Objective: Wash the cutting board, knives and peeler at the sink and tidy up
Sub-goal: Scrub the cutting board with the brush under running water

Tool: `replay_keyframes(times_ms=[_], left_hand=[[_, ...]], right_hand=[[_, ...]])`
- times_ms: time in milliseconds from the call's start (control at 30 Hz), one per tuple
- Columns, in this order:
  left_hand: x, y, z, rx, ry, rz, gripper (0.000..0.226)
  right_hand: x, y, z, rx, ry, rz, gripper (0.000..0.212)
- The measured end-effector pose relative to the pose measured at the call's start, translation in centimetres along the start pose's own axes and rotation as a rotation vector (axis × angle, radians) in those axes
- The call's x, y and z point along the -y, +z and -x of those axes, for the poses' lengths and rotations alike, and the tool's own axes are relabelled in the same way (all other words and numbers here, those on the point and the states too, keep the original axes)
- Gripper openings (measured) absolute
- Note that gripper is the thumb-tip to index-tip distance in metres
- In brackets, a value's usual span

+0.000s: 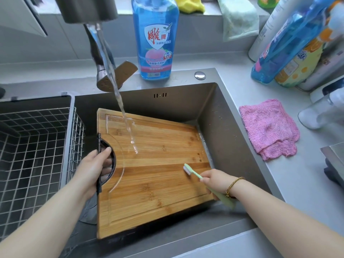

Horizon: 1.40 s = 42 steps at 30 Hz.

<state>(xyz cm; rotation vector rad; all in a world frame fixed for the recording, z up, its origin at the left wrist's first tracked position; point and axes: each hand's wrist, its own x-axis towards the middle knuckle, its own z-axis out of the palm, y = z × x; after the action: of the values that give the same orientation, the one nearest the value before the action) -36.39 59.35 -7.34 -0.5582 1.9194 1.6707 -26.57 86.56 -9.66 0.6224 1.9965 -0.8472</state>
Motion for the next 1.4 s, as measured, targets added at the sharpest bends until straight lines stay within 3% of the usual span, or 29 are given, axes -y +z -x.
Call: replay_keyframes(times_ms=[133,300,533,700,900,1033,1167,1400], left_hand=[[-0.4,0.4,0.3,0.069,-0.070,0.109,0.026],[-1.6,0.6,1.1,0.182,-0.055,0.173,0.029],[-3.4,-1.3,3.5,0.069,0.158,0.171,0.014],[-3.1,-6.6,4.8,0.019,0.213,0.226,0.014],[-2.1,-11.2,5.9,0.015,0.251,0.255,0.017],[-1.8,-13.6,6.0,-0.002,0.202,0.303,0.018],[-1.9,-15.5,6.0,-0.010,0.184,0.324,0.025],[-1.0,-16.3,5.5,0.001,0.176,0.366,0.028]], right_hand=[[0.9,0.0,0.5,-0.076,-0.084,-0.047,0.032],[1.5,-1.3,2.6,-0.207,-0.116,-0.092,0.028],[1.9,0.2,7.4,-0.311,-0.214,-0.188,0.031],[3.8,3.5,9.7,-0.277,-0.257,-0.203,0.026],[6.3,7.9,10.0,-0.253,-0.258,-0.068,0.022],[7.9,9.7,9.9,-0.346,-0.251,0.061,0.031],[9.5,10.9,9.8,-0.459,-0.249,0.111,0.026],[12.0,14.8,9.9,-0.455,-0.469,0.094,0.024]])
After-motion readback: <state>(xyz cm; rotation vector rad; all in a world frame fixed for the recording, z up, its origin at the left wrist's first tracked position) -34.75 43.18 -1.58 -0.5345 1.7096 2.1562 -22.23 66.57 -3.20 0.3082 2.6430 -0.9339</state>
